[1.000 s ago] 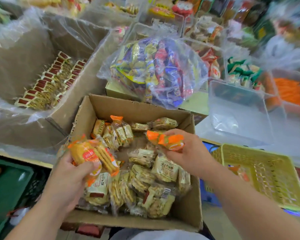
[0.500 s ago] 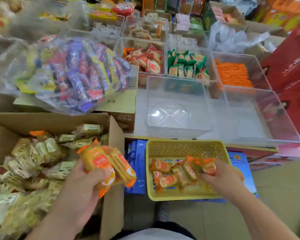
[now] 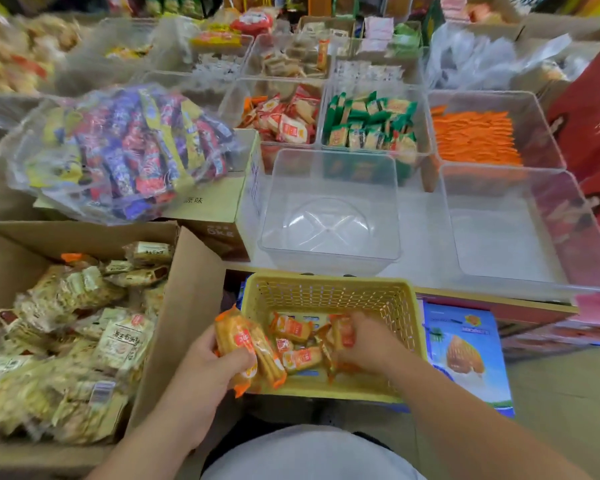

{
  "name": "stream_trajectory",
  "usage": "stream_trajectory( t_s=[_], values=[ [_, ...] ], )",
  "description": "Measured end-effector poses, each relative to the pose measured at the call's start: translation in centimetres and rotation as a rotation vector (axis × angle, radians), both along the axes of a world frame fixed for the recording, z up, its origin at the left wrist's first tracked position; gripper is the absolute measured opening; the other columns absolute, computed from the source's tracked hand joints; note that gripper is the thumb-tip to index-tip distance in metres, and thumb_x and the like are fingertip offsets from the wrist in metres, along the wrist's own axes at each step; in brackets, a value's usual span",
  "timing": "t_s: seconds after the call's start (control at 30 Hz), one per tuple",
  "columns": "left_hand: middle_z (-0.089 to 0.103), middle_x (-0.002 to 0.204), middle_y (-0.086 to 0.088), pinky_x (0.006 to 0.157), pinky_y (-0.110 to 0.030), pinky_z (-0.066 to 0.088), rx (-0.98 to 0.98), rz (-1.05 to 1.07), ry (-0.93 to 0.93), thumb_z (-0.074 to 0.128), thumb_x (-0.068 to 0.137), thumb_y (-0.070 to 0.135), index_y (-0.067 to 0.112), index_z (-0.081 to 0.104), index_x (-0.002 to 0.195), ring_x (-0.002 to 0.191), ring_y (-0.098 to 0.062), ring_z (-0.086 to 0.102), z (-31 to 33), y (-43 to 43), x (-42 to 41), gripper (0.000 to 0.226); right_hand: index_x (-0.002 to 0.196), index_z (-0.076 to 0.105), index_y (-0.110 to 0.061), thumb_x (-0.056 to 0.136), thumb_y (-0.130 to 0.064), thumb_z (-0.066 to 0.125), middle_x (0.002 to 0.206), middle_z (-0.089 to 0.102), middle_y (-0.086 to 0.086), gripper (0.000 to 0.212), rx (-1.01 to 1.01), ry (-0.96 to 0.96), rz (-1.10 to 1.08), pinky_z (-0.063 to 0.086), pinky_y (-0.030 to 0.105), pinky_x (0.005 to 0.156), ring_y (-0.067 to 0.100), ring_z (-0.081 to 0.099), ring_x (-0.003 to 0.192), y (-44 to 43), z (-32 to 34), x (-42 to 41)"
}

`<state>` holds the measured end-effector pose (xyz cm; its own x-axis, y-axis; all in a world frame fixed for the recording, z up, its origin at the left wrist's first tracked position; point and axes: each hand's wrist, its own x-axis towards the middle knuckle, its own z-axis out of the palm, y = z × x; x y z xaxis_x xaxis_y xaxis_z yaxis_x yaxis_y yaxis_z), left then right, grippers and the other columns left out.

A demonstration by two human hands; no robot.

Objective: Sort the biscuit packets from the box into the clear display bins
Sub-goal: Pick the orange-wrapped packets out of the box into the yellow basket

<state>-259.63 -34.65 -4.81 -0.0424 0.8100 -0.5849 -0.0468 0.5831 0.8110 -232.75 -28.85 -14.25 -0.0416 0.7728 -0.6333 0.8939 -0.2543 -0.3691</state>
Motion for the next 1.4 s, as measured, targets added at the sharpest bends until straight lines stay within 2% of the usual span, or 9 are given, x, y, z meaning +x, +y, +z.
stream_trajectory(
  t_s=[0.1, 0.23, 0.47, 0.63, 0.77, 0.9, 1.03, 1.27, 1.4],
  values=[
    [0.080, 0.093, -0.005, 0.072, -0.037, 0.059, -0.016, -0.081, 0.034, 0.077, 0.054, 0.026, 0.035, 0.076, 0.095, 0.085, -0.024, 0.077, 0.0, 1.0, 1.0, 0.042, 0.144, 0.050, -0.026, 0.080, -0.055, 0.072, 0.138, 0.055, 0.004, 0.073, 0.299, -0.107, 0.173, 0.038, 0.040, 0.112, 0.029, 0.047, 0.132, -0.9, 1.7, 1.1],
    [0.080, 0.100, 0.004, 0.086, -0.040, 0.057, -0.040, -0.233, 0.129, 0.080, 0.061, 0.034, 0.046, 0.073, 0.098, 0.093, -0.018, 0.077, -1.2, 3.6, 4.1, 0.039, 0.105, 0.072, -0.027, 0.073, -0.051, 0.077, 0.124, 0.065, 0.004, 0.040, 0.745, -0.274, 0.270, 0.022, 0.061, 0.118, 0.041, 0.044, 0.139, -3.9, 4.1, 3.5],
    [0.073, 0.095, 0.006, 0.071, -0.033, 0.055, -0.040, -0.478, 0.425, 0.083, 0.082, 0.023, 0.024, 0.066, 0.113, 0.084, -0.015, 0.068, -7.3, 7.1, 9.1, 0.035, 0.122, 0.068, -0.031, 0.085, -0.057, 0.063, 0.154, 0.044, 0.002, 0.046, 0.418, -0.280, 0.221, 0.016, 0.055, 0.123, 0.040, 0.022, 0.151, -5.7, 3.1, 5.6],
    [0.053, 0.147, -0.002, 0.106, -0.033, 0.045, -0.051, -0.577, 0.479, 0.084, 0.079, 0.052, 0.027, 0.035, 0.157, 0.129, -0.022, 0.055, -7.7, 7.9, 8.7, 0.095, 0.128, 0.062, -0.036, 0.087, -0.065, 0.054, 0.160, 0.036, -0.003, 0.050, 0.429, -0.278, 0.152, 0.004, 0.056, 0.125, 0.039, 0.008, 0.154, -5.5, 2.5, 5.3],
    [0.051, 0.146, 0.006, 0.097, -0.024, 0.047, 0.094, -0.604, 0.564, 0.073, 0.091, 0.049, 0.032, 0.048, 0.149, 0.130, -0.014, 0.052, -5.3, 7.2, 6.5, 0.066, 0.110, 0.073, -0.034, 0.075, -0.058, 0.075, 0.146, 0.055, 0.007, 0.042, 0.500, -0.279, 0.094, 0.011, 0.067, 0.120, 0.043, 0.021, 0.152, -5.0, 3.0, 3.5],
    [0.058, 0.122, 0.024, 0.091, -0.021, 0.045, 0.242, -0.508, 0.596, 0.075, 0.091, 0.041, 0.047, 0.062, 0.116, 0.112, 0.003, 0.056, -0.9, 4.9, 1.9, 0.030, 0.109, 0.073, -0.039, 0.075, -0.061, 0.067, 0.142, 0.058, 0.002, 0.041, 0.646, -0.126, 0.125, 0.014, 0.063, 0.120, 0.039, 0.025, 0.150, -3.3, 4.0, -1.2],
    [0.062, 0.111, 0.018, 0.087, -0.019, 0.045, 0.415, -0.351, 0.770, 0.076, 0.090, 0.033, 0.033, 0.070, 0.110, 0.103, -0.003, 0.058, 2.7, 2.7, -5.9, 0.021, 0.105, 0.073, -0.036, 0.075, -0.058, 0.064, 0.136, 0.060, -0.003, 0.038, 0.722, 0.072, 0.223, 0.028, 0.056, 0.114, 0.033, 0.032, 0.146, -1.3, 5.8, -8.5],
    [0.062, 0.124, 0.002, 0.105, -0.040, 0.041, 0.301, -0.039, 1.199, 0.080, 0.085, 0.031, 0.025, 0.070, 0.117, 0.120, -0.023, 0.054, 3.3, 1.4, -25.9, 0.034, 0.106, 0.074, -0.031, 0.077, -0.045, 0.084, 0.133, 0.062, -0.006, 0.034, 0.754, 0.255, 0.408, 0.039, 0.058, 0.111, 0.029, 0.043, 0.139, 0.0, 8.7, -22.6],
    [0.059, 0.130, -0.012, 0.105, -0.052, 0.038, 0.146, 0.043, 1.412, 0.072, 0.081, 0.053, 0.021, 0.067, 0.124, 0.122, -0.039, 0.049, 1.6, 1.2, -37.1, 0.054, 0.110, 0.073, -0.034, 0.081, -0.049, 0.079, 0.132, 0.060, -0.009, 0.033, 0.729, 0.247, 0.400, 0.036, 0.053, 0.115, 0.025, 0.043, 0.139, 0.2, 9.4, -30.0]
  ],
)
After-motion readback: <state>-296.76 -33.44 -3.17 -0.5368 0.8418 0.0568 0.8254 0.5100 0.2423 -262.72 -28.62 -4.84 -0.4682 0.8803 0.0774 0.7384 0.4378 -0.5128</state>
